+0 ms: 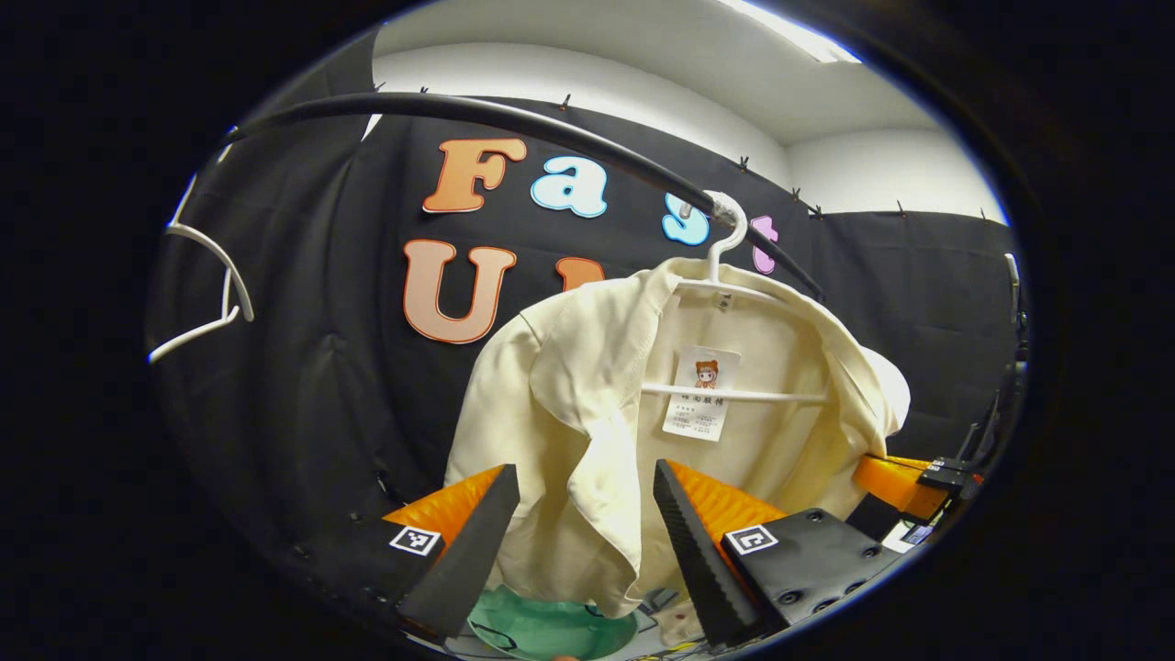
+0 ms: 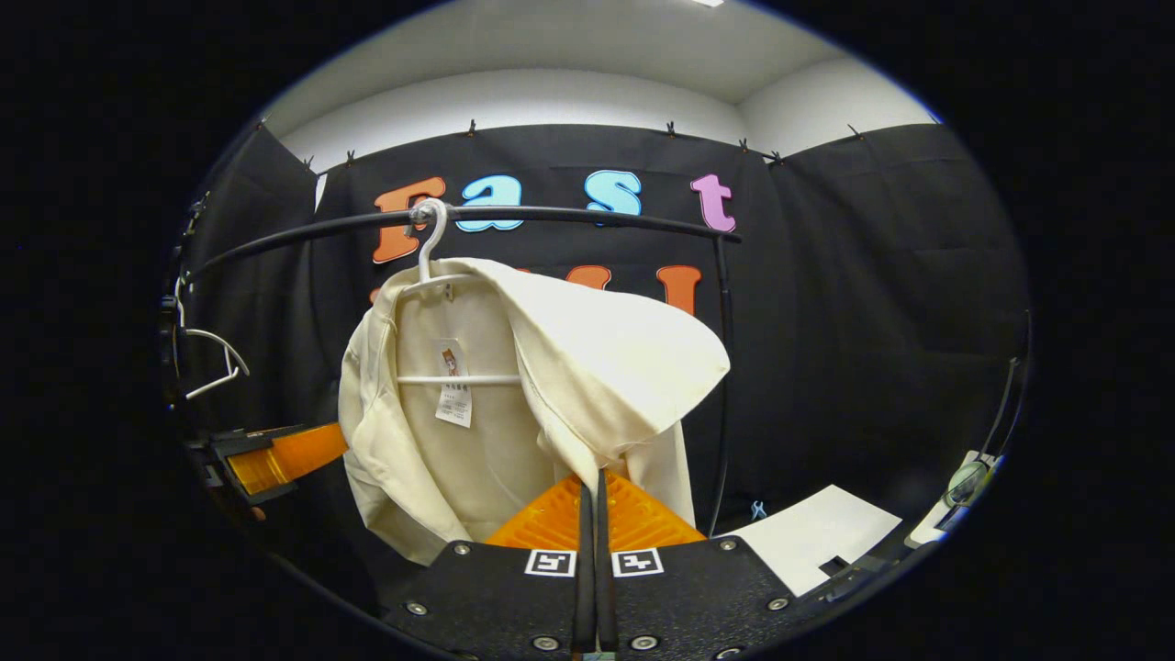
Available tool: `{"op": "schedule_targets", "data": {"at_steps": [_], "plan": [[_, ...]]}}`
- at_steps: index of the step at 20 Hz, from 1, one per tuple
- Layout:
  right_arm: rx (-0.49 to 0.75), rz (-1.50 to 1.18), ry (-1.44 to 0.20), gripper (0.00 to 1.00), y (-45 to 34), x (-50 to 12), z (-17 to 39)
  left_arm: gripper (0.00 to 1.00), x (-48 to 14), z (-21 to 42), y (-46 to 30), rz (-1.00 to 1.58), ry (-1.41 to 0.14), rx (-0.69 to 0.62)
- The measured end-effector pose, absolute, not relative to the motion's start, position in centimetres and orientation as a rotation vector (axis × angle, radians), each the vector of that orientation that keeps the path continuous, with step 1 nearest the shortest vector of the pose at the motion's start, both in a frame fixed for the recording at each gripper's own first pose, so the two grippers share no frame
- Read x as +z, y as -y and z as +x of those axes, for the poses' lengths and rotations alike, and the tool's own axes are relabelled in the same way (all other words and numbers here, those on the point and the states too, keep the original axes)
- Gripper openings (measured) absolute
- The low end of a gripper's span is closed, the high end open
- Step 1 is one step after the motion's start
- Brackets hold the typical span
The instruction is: Grasp the clothes on the hanger with both hands and then place them into the laundry hamper below.
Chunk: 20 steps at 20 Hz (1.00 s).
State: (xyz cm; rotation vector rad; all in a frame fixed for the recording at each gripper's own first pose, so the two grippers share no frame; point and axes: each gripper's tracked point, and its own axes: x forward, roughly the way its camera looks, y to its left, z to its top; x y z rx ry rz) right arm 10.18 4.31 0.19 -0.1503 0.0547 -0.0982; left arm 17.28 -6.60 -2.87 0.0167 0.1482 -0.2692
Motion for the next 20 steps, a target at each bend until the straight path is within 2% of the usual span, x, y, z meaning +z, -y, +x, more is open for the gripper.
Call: {"op": "schedule_targets", "data": {"at_steps": [13,16,17,19,20], "plan": [[-0.072,-0.134,-0.03,0.0,-2.7,2.8,10.1,0.97,-7.6,23.7,8.9,0.015,-0.239,-0.224],[-0.065,-0.134,-0.018,0.0,-2.5,3.5,10.1,0.93,-7.6,23.9,9.1,-0.003,-0.232,-0.229],[-0.063,-0.135,-0.014,0.0,-2.5,3.9,10.1,0.76,-7.5,24.1,8.9,0.004,-0.235,-0.218],[-0.063,-0.135,0.007,0.0,-2.3,4.8,9.9,0.58,-7.3,24.1,8.2,0.04,-0.242,-0.203],[-0.064,-0.136,0.02,0.0,-2.0,5.3,9.7,0.38,-7.0,24.0,8.0,0.063,-0.238,-0.197]]}}
